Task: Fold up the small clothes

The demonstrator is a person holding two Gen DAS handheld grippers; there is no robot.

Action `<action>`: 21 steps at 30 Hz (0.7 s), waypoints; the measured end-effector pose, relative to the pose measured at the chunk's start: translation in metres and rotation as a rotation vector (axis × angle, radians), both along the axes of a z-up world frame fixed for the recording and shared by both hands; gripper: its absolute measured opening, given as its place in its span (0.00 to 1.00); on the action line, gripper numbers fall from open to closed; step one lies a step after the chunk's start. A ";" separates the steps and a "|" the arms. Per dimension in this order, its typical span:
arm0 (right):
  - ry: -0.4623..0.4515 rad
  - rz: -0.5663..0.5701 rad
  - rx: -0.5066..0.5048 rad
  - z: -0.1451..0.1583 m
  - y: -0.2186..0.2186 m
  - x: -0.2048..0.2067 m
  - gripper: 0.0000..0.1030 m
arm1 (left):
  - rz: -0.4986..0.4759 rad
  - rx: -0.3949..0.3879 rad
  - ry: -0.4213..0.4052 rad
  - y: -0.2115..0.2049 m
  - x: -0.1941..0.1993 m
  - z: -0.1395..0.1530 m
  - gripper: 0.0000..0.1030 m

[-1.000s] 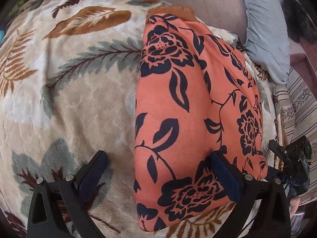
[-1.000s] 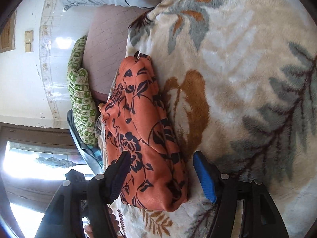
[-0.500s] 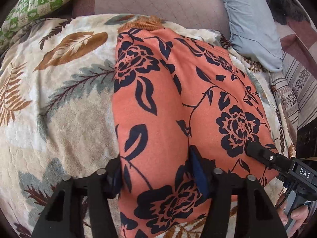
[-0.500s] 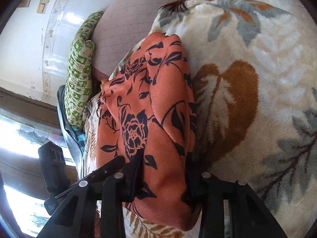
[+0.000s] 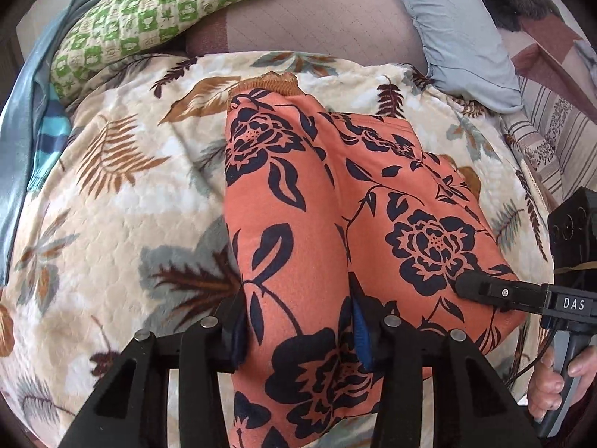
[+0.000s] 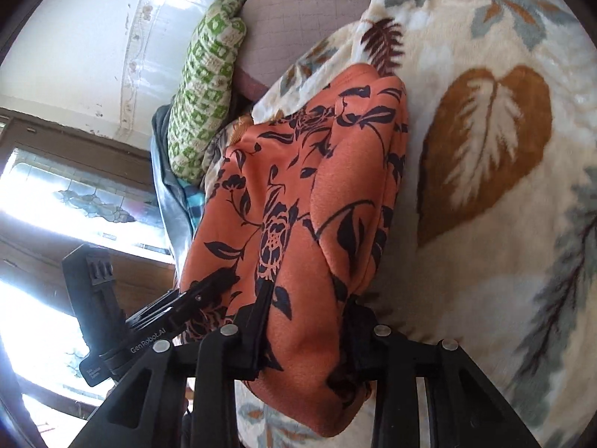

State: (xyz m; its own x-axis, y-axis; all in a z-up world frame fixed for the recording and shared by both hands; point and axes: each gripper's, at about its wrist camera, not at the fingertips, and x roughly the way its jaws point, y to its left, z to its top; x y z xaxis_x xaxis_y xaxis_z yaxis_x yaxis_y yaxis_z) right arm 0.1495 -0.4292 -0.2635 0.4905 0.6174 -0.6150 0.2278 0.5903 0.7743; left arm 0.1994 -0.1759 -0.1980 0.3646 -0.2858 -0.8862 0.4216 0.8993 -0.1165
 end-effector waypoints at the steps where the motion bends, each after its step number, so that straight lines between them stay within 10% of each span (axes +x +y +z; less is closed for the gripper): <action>1: 0.023 0.016 0.017 -0.004 0.008 -0.005 0.34 | 0.008 -0.003 0.008 0.008 -0.009 -0.004 0.45; 6: 0.067 0.069 -0.038 -0.008 0.044 -0.037 0.34 | 0.020 -0.040 0.049 0.047 -0.042 -0.022 0.54; 10: 0.075 0.008 -0.140 0.001 0.032 -0.042 0.53 | 0.057 -0.050 0.034 0.053 -0.034 -0.013 0.60; 15: -0.079 -0.260 -0.305 0.046 -0.016 -0.045 0.56 | 0.029 0.044 -0.190 0.043 -0.032 0.007 0.80; 21: -0.195 -0.126 -0.292 0.064 0.029 0.011 0.53 | -0.002 0.114 -0.209 0.031 -0.024 -0.031 0.80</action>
State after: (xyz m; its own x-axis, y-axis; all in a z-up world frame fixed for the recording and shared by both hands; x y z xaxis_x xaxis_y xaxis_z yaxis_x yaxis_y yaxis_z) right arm 0.1604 -0.4001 -0.1996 0.6766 0.3569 -0.6441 0.1778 0.7696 0.6132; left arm 0.1751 -0.1452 -0.2285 0.5431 -0.1887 -0.8182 0.4273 0.9009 0.0760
